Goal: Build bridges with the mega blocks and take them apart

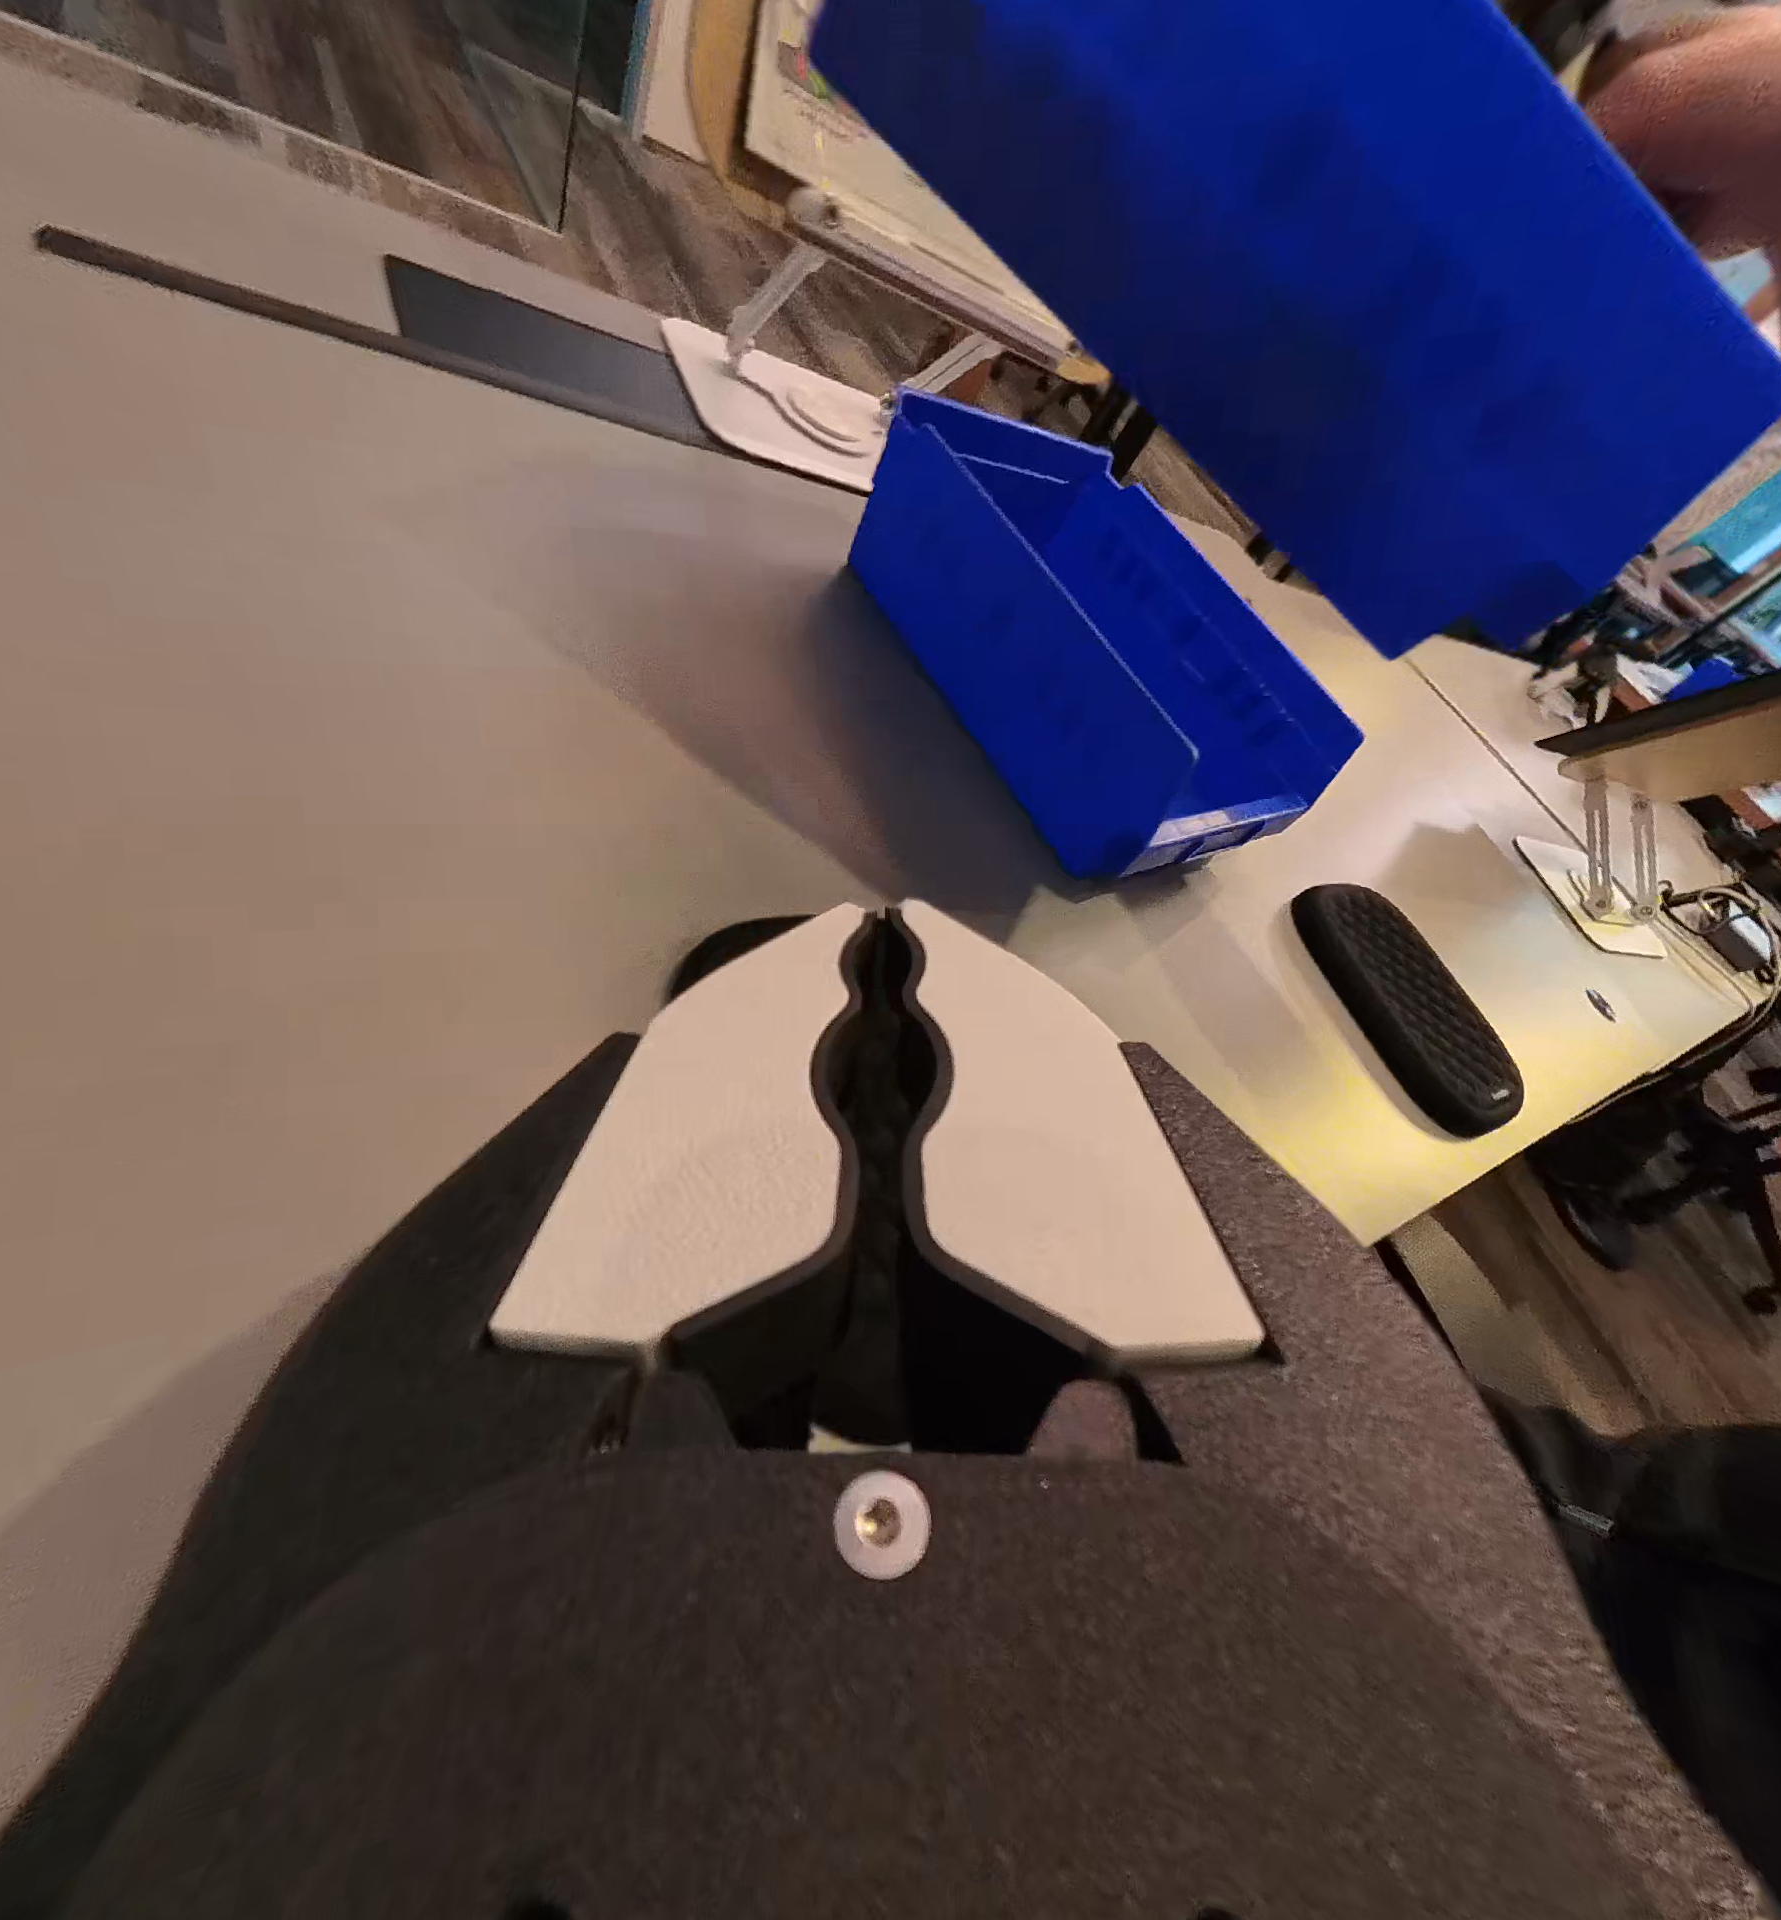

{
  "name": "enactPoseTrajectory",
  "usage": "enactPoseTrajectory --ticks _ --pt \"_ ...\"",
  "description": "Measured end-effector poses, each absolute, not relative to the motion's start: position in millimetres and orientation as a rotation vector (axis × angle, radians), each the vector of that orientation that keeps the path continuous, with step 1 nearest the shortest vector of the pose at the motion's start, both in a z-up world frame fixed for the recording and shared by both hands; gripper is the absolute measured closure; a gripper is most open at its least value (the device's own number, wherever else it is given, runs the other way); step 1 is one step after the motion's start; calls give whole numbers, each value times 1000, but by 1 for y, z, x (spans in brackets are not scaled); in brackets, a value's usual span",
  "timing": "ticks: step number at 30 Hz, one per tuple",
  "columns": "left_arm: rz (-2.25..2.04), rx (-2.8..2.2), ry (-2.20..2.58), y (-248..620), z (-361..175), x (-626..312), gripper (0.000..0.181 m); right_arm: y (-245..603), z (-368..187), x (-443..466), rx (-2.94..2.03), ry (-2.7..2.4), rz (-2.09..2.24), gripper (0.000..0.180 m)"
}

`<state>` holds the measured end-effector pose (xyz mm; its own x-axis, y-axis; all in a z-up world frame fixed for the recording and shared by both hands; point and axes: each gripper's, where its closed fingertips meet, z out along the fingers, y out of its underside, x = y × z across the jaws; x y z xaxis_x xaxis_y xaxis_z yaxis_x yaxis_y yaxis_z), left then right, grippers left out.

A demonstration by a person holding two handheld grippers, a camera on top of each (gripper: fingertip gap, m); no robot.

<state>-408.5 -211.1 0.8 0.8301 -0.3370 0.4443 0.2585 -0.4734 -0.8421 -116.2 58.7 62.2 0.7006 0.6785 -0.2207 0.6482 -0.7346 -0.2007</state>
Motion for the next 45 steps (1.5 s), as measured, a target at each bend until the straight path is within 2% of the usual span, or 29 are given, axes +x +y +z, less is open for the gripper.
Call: enactPoseTrajectory --ticks 5,10,16,21,26,32,35,38,40,45 --pt "-638 -1943 -46 -216 -6 -448 180 61 29 -248 -2750 -1295 510 175" --pt "-649 -1944 -170 -209 -23 -472 179 61 -24 -341 -2755 -1349 564 175" --pt "-642 -1939 -286 -195 -32 -492 167 56 -91 -398 -2832 -1331 513 175" --pt "-541 -1962 -316 -183 -21 -503 164 56 -121 -415 -2858 -1263 472 175" --pt "-379 -1983 -392 -161 -24 -515 140 55 -125 -419 -2806 -1274 342 175" --pt "-184 -2136 -402 -134 -62 -507 129 45 -113 -425 -2806 -1190 537 164" --pt "-54 -2207 -413 -127 -79 -512 127 50 -92 -424 -2731 -1155 648 143" --pt "59 -2254 -408 -119 -90 -525 129 55 -68 -402 -2647 -1218 612 134" --pt "37 -2245 -391 -111 -88 -527 155 58 -49 -385 -2555 -1243 601 134" --pt "209 -2339 -300 -113 -89 -565 171 46 -27 -319 -2452 -1315 640 131"
